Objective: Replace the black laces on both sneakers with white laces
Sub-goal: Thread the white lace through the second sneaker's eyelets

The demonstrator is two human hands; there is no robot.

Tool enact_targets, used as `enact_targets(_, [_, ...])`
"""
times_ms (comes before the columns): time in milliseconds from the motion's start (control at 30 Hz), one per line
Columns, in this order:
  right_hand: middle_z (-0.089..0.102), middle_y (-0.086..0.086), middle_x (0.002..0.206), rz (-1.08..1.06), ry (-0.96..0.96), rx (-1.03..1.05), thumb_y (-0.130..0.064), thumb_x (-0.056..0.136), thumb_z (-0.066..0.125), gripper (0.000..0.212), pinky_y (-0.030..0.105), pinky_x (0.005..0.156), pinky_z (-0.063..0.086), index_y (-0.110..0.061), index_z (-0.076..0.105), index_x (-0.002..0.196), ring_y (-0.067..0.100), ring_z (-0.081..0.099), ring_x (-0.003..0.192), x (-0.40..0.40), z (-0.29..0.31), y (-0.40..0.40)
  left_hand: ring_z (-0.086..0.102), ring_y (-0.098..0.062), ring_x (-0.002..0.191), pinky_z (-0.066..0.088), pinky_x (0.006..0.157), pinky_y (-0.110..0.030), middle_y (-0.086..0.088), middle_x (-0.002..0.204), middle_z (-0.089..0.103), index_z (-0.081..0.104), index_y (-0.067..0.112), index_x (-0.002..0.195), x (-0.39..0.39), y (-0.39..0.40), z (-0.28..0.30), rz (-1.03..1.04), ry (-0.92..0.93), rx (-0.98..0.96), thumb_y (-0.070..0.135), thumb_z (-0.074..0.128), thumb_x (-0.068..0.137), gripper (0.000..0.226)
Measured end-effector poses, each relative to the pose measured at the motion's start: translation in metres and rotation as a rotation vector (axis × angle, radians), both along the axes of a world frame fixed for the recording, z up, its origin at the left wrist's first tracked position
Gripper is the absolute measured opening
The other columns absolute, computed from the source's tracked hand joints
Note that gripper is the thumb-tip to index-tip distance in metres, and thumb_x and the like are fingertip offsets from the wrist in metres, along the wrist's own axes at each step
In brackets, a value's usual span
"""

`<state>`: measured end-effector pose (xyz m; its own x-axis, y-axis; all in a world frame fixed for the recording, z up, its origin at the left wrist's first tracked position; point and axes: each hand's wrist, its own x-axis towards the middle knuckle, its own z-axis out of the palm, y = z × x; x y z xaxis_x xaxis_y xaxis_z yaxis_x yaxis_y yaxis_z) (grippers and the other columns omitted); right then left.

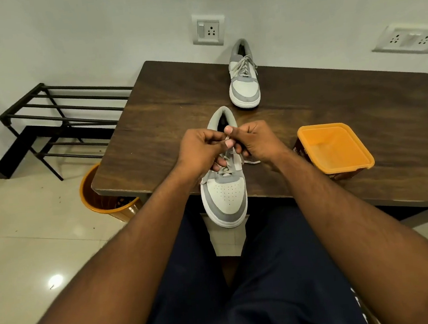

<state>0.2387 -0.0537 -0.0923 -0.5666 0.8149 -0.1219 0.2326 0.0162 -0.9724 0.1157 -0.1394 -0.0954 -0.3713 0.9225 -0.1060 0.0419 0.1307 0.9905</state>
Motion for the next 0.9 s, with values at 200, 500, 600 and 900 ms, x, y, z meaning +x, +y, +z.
enact_targets(200, [0.052, -0.001, 0.042, 0.071, -0.118, 0.089, -0.034, 0.095, 0.058, 0.047, 0.013, 0.041, 0.033, -0.005, 0.062, 0.058, 0.005, 0.040, 0.036, -0.004, 0.004, 0.009, 0.060, -0.011, 0.044, 0.047, 0.044, -0.020, -0.004, 0.060, 0.069, 0.070, -0.006, 0.084, 0.004, -0.001, -0.007, 0.077, -0.081, 0.156, -0.003, 0.063, 0.090, 0.009])
enact_targets(500, [0.060, 0.003, 0.062, -0.381, -0.075, 0.131, -0.041, 0.093, 0.060, 0.041, 0.027, 0.054, 0.044, -0.004, 0.066, 0.077, 0.008, 0.049, 0.052, -0.002, -0.040, 0.014, 0.069, -0.014, 0.073, 0.059, 0.075, -0.034, -0.002, 0.079, 0.074, 0.075, 0.013, 0.081, -0.008, 0.019, -0.031, 0.302, 0.078, 0.104, 0.013, 0.072, 0.085, 0.005])
enact_targets(600, [0.058, -0.010, 0.061, -0.348, -0.147, 0.213, -0.032, 0.082, 0.075, 0.025, 0.023, 0.055, 0.043, -0.014, 0.062, 0.074, 0.000, 0.047, 0.052, -0.004, -0.050, 0.006, 0.066, -0.013, 0.068, 0.058, 0.072, -0.036, -0.003, 0.075, 0.074, 0.075, 0.012, 0.080, -0.006, 0.021, -0.035, 0.311, 0.108, 0.070, 0.012, 0.073, 0.084, 0.005])
enact_targets(900, [0.073, 0.003, 0.075, -0.402, -0.103, 0.164, -0.017, 0.083, 0.075, 0.008, 0.021, 0.065, 0.049, -0.010, 0.077, 0.083, 0.004, 0.059, 0.063, -0.006, -0.057, -0.005, 0.068, -0.016, 0.073, 0.057, 0.072, -0.036, 0.002, 0.078, 0.072, 0.072, 0.024, 0.080, 0.000, 0.030, -0.044, 0.142, 0.539, -0.057, 0.028, 0.067, 0.084, 0.007])
